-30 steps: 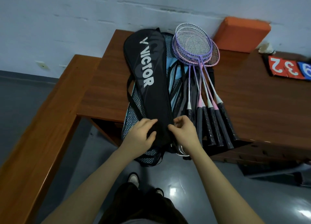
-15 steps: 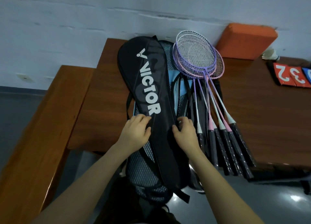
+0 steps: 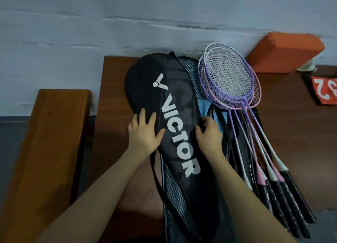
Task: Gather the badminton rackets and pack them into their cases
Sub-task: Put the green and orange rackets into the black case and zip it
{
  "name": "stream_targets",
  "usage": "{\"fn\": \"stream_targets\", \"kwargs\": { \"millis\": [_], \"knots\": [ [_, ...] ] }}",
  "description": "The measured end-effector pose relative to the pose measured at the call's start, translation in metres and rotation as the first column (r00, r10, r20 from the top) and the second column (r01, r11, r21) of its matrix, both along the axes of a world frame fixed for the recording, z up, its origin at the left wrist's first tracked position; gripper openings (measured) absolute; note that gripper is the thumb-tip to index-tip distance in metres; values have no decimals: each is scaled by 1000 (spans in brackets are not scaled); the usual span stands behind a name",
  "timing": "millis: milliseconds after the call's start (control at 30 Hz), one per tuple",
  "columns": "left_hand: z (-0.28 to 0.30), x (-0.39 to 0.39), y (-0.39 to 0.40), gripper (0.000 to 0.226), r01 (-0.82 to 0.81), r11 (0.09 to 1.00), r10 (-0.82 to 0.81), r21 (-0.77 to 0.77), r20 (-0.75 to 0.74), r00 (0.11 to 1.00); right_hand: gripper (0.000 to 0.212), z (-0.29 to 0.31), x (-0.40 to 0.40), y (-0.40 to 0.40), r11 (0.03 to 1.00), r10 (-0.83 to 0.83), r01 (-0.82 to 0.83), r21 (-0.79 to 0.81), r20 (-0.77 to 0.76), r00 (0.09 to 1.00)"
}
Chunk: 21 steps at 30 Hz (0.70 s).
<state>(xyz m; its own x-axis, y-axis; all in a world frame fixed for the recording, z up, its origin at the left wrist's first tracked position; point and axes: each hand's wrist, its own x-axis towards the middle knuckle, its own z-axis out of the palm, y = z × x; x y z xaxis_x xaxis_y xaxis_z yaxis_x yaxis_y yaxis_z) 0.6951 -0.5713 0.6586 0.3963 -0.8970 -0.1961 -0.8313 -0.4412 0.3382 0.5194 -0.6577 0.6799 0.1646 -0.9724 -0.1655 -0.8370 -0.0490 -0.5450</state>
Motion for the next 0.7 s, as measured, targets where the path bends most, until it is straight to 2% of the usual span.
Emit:
{"fn": "stream_targets", "kwargs": {
  "millis": [233,400,467,567,633,700],
  "knots": [
    [-16,5,-6,70,-50,996,47,-74,-51,998,39,2,22,-26,1000,12,-12,11,53,999],
    [-19,8,1,65,8,995,-9,-96,-15,1000,37,16,25,-26,995,-58,29,91,338,939],
    [-15,11,-1,59,17,993,-16,-115,6,1000,37,23,26,-24,998,-23,-5,70,402,915],
    [6,9,-8,67,1,984,-10,-177,-51,999,36,37,27,-14,999,49,-48,-15,492,869],
    [26,6,-15,68,-6,967,-21,-256,-102,995,37,47,27,-4,992,124,-98,-77,528,840],
    [51,4,-24,57,-28,928,-33,-372,-158,987,37,55,26,6,978,207,-160,-132,541,815]
  ]
}}
